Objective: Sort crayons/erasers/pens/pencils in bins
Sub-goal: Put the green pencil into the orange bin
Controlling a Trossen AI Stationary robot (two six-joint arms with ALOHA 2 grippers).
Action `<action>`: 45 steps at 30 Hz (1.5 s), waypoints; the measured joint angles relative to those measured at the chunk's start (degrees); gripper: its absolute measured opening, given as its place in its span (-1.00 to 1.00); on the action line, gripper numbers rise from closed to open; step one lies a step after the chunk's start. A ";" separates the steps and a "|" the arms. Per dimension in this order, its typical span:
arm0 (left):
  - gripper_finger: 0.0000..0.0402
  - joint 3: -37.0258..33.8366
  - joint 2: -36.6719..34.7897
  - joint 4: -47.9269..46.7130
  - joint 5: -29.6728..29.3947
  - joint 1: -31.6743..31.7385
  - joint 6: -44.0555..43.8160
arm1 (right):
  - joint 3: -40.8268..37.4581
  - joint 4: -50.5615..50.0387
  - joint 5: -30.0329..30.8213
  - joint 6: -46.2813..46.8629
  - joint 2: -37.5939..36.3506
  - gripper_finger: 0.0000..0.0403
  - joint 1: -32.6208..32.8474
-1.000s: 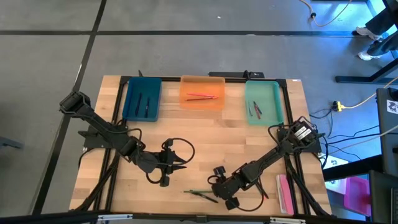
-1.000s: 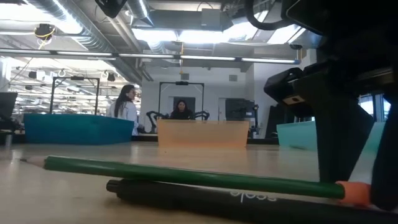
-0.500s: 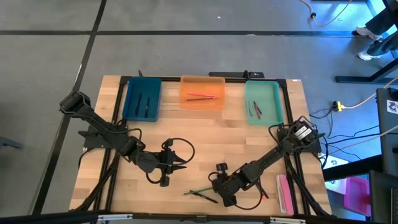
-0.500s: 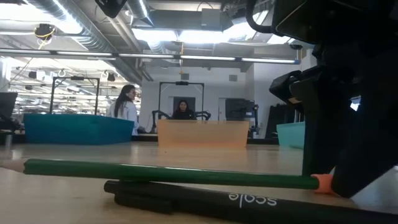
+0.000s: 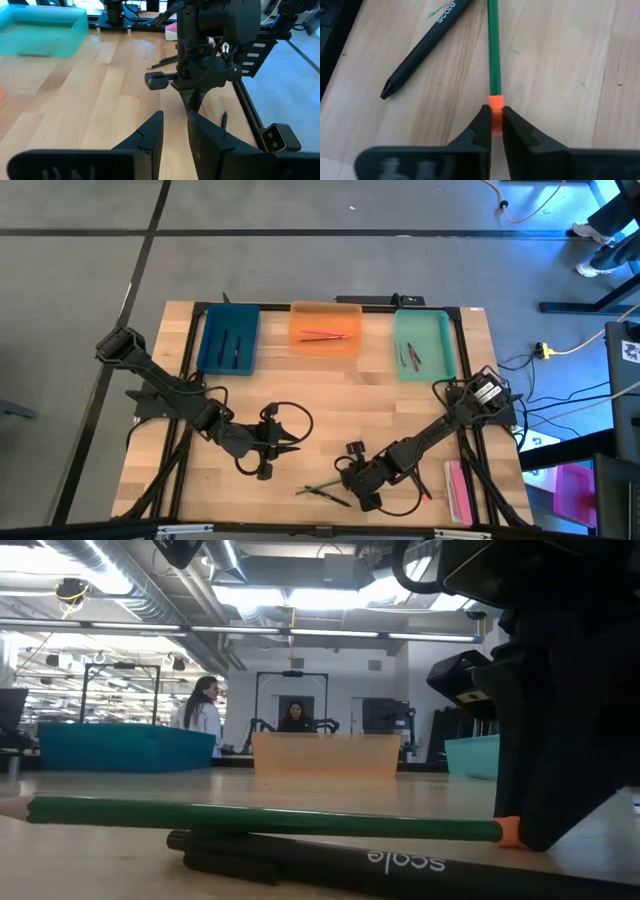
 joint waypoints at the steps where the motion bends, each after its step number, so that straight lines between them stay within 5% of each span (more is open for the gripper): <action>1: -0.60 0.00 0.00 0.00 0.01 -0.01 -0.01 | 0.00 0.00 -0.04 0.54 0.00 -0.83 0.00; 17: -0.60 0.00 0.00 0.02 0.01 -0.01 0.01 | -0.12 -1.38 -4.19 4.39 -1.42 -0.81 -4.88; 34: -0.60 0.00 -1.17 -0.39 0.04 -0.15 0.14 | 10.82 -17.42 -4.62 -2.24 -1.74 -0.80 -15.53; 45: -0.60 0.02 -13.13 -16.46 -1.82 -1.17 2.55 | 19.93 -27.39 -4.61 -9.34 -5.03 -0.80 -26.37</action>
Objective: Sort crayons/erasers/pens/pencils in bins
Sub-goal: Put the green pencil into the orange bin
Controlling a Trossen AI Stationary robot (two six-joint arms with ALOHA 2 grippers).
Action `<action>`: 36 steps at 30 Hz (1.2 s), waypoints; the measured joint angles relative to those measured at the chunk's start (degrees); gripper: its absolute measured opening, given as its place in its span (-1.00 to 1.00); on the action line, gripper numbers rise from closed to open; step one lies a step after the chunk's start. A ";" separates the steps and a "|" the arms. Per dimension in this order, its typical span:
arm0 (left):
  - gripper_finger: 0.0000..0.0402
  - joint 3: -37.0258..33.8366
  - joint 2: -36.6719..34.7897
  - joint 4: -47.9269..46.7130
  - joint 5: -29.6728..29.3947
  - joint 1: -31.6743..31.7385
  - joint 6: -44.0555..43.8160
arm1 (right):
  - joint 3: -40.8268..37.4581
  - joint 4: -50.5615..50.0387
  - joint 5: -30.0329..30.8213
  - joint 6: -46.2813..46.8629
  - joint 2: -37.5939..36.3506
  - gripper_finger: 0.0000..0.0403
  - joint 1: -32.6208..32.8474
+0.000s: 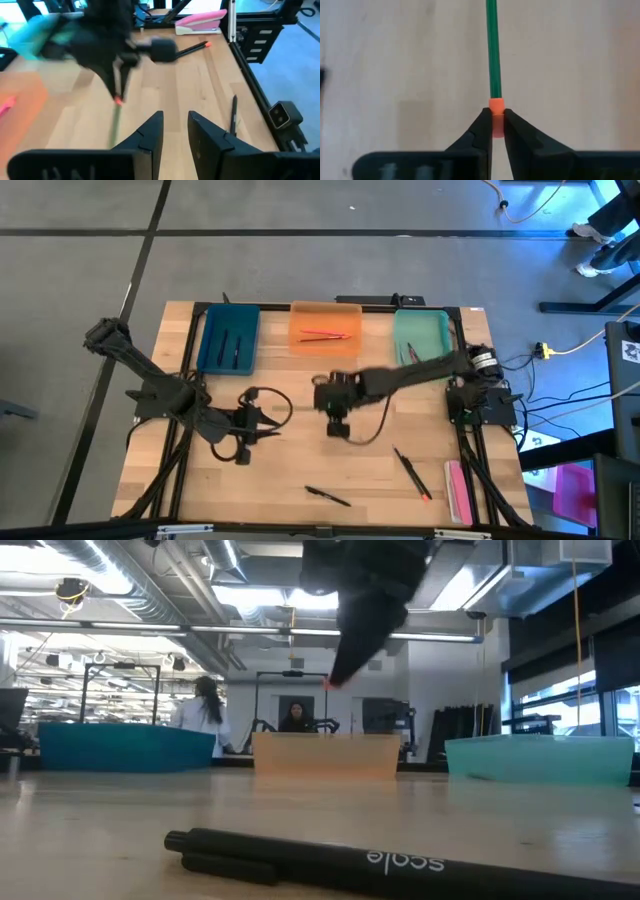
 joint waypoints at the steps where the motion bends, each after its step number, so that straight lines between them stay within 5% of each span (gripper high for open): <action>1: -0.60 0.00 -0.98 -1.00 -0.19 0.02 -0.02 | 0.64 -1.04 0.21 -0.48 -0.82 -0.80 -1.33; 7: -0.60 0.00 -5.81 -6.34 -6.25 0.16 0.46 | 3.75 -5.36 5.31 -7.39 -5.12 -0.80 -10.09; 19: -0.60 0.00 -6.96 -9.57 -20.03 9.59 0.55 | 4.07 -0.30 2.04 -27.16 -3.21 -0.80 -31.77; 27: -0.60 0.00 -6.98 -9.24 -21.88 19.98 0.35 | 4.07 1.01 -2.34 -34.78 2.05 -0.80 -42.07; 36: -0.60 0.00 -6.76 -9.24 -21.69 30.23 0.39 | 4.04 1.57 -5.61 -40.97 6.82 -0.80 -44.49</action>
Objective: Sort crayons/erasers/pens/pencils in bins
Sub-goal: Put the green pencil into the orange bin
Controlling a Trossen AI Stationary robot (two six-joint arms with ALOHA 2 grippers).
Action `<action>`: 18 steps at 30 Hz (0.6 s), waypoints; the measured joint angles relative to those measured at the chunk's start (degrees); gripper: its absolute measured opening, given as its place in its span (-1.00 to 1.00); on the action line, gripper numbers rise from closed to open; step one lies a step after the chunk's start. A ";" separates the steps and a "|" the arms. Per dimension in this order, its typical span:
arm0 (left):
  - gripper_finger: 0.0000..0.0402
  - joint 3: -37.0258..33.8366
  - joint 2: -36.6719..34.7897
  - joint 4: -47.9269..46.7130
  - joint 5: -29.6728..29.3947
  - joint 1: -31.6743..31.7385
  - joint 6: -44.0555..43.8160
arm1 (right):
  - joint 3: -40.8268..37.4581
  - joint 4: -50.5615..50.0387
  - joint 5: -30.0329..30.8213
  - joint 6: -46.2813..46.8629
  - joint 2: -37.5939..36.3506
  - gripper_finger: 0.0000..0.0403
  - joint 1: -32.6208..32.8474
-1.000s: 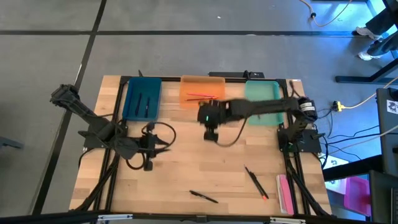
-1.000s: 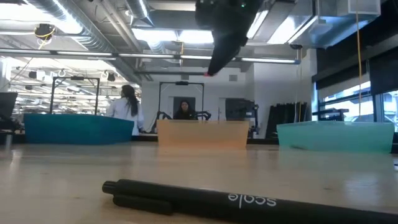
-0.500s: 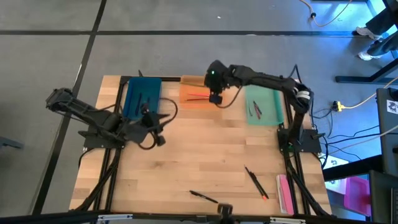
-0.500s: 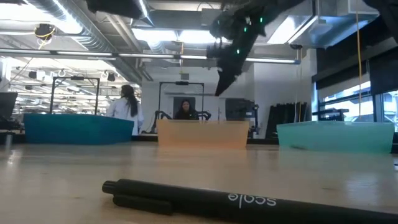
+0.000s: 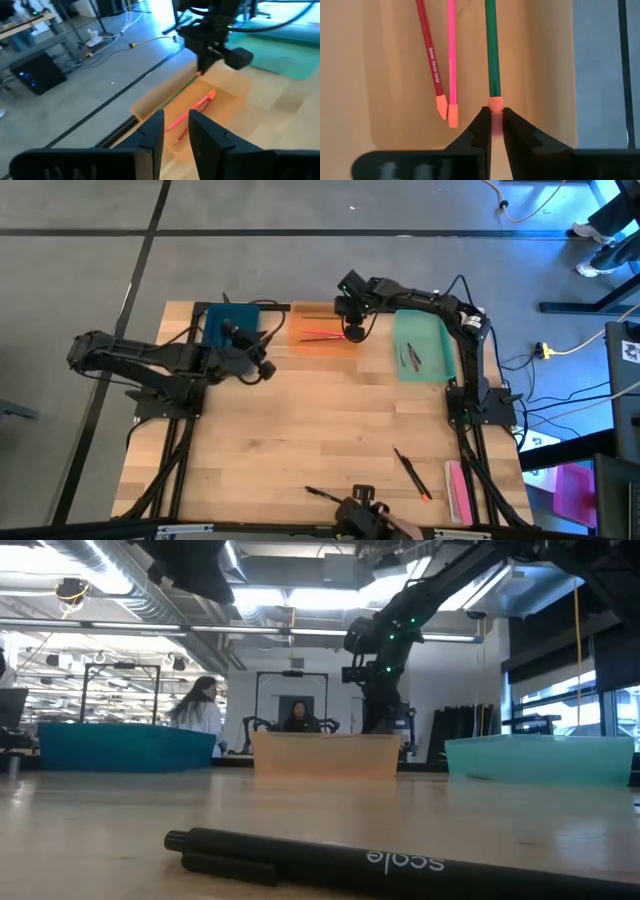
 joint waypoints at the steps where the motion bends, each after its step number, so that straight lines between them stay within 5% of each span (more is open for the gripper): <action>1: -0.60 0.00 0.00 0.00 0.00 0.72 0.00 | 0.00 0.25 0.00 -0.06 0.24 -0.80 0.00; 18: -0.60 0.00 0.00 -0.01 2.69 4.24 0.09 | 0.00 1.74 0.11 -0.22 4.00 -0.71 0.02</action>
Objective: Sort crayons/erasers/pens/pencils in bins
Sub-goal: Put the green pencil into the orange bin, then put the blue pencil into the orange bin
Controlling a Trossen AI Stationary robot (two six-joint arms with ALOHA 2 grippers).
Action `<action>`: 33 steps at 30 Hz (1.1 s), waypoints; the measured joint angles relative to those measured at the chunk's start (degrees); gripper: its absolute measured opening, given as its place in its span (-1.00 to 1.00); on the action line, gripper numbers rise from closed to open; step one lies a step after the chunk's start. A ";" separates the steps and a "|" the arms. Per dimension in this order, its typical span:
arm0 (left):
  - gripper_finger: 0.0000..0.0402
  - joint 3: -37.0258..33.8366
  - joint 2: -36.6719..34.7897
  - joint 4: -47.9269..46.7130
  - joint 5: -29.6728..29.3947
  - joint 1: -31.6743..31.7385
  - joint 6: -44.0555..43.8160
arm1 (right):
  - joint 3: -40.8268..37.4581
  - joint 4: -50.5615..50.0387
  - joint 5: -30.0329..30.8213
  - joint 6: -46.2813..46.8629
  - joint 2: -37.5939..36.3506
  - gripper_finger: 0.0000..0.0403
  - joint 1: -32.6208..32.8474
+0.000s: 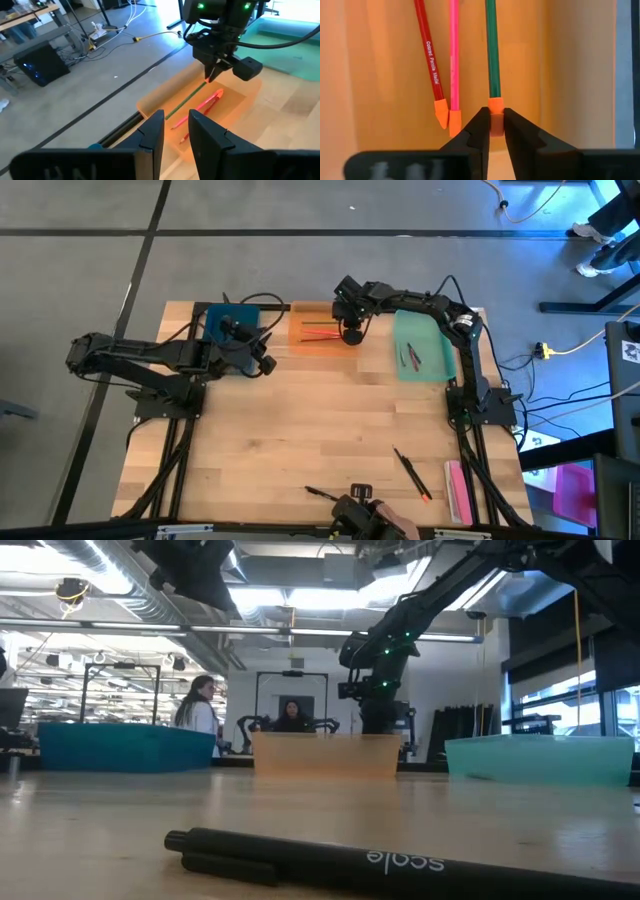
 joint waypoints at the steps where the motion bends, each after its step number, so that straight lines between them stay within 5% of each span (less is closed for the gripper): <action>1: -0.60 0.00 0.00 0.01 0.05 0.00 0.00 | 0.00 0.08 -0.01 0.01 0.00 -0.69 0.00; 17: -0.60 0.00 0.00 -0.11 0.07 0.00 -0.02 | 4.53 -4.43 4.91 3.25 0.04 -0.31 0.02; 27: -0.60 0.00 -0.02 -1.35 0.56 0.00 -0.48 | 11.67 -17.93 -8.53 6.97 -7.56 -0.30 0.08; 33: -0.60 0.00 -0.02 -1.30 5.62 0.00 -0.50 | 11.65 -26.04 -10.12 14.55 -12.83 -0.30 2.39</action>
